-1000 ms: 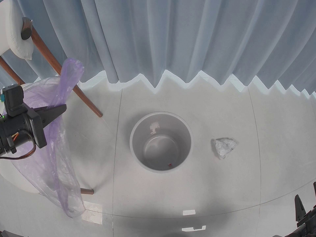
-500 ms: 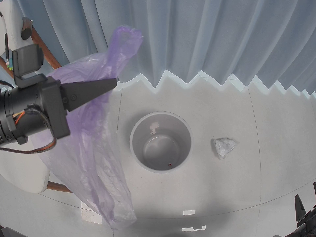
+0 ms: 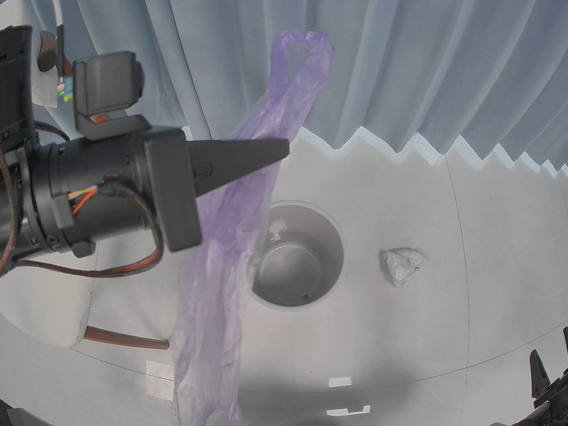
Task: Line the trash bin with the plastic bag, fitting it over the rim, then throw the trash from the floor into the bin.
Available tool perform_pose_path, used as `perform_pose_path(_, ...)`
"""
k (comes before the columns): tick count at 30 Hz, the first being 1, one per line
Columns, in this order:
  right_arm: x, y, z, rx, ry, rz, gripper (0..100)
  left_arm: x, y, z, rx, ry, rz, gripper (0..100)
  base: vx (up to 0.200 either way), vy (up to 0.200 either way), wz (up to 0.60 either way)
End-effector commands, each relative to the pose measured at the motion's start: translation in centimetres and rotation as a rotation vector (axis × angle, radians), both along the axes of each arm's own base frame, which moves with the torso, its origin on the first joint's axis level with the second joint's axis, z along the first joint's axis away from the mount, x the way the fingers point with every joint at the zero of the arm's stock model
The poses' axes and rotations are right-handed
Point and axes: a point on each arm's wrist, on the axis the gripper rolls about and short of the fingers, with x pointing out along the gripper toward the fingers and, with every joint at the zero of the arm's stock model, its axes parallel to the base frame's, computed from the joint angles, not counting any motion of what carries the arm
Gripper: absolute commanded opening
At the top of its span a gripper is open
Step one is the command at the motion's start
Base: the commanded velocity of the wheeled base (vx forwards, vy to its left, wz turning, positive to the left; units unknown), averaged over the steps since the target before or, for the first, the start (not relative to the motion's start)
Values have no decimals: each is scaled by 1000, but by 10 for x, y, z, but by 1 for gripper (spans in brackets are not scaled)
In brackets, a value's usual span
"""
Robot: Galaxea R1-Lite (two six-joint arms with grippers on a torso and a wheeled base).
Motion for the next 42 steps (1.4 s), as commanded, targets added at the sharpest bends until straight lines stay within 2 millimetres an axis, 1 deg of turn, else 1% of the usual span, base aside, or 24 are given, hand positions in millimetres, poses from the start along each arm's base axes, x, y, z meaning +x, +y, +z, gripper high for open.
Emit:
perform_pose_path(1, 0, 0, -5, -1, 0, 0, 100, 10, -10, -5, 18, 16, -2, 0, 0, 0, 0)
perform_pose_path(7, 0, 0, -5, -1, 0, 2, 100, 17, -15, -11, 37, 35, 7, 0, 0, 0, 0)
perform_pose_path(11, 0, 0, -5, 1, 0, 2, 100, 27, -14, -21, 68, 53, 39, 0, 0, 0, 0)
perform_pose_path(13, 0, 0, -5, 1, 0, 0, 100, 36, -13, -29, 99, 58, 65, 0, 0, 0, 0)
perform_pose_path(16, 0, 0, -5, 1, 0, 0, 100, 42, -10, -34, 128, 47, 84, 0, 0, 0, 0)
perform_pose_path(17, 0, 0, -5, 1, 0, 0, 100, 49, -6, -39, 164, 31, 106, 0, 0, 0, 0)
perform_pose_path(19, 0, 0, -5, -1, 0, 0, 100, 53, -3, -45, 194, 20, 119, 0, 0, 0, 0)
perform_pose_path(21, 0, 0, -5, 1, 0, 0, 100, 56, 1, -45, 205, 9, 131, 0, 0, 0, 0)
perform_pose_path(27, 0, 0, -5, -1, 0, 2, 100, 57, 6, -42, 198, 1, 152, 0, 0, 0, 0)
perform_pose_path(28, 0, 0, -5, -1, 0, 0, 100, 58, 15, -38, 189, -12, 180, 0, 0, 0, 0)
perform_pose_path(34, 0, 0, -5, -1, 0, 2, 100, 49, 30, -25, 161, -45, 215, 0, 0, 0, 0)
perform_pose_path(36, 0, 0, -5, -1, 0, 0, 100, 47, 32, -23, 156, -51, 218, 0, 0, 0, 0)
perform_pose_path(37, 0, 0, -5, -1, 0, 2, 100, 45, 37, -21, 153, -54, 231, 0, 0, 0, 0)
perform_pose_path(39, 0, 0, -5, -1, 0, 2, 100, 44, 40, -22, 163, -43, 239, 0, 0, 0, 0)
perform_pose_path(42, 0, 0, -5, -1, 0, 0, 100, 44, 40, -32, 185, -20, 237, 0, 0, 0, 0)
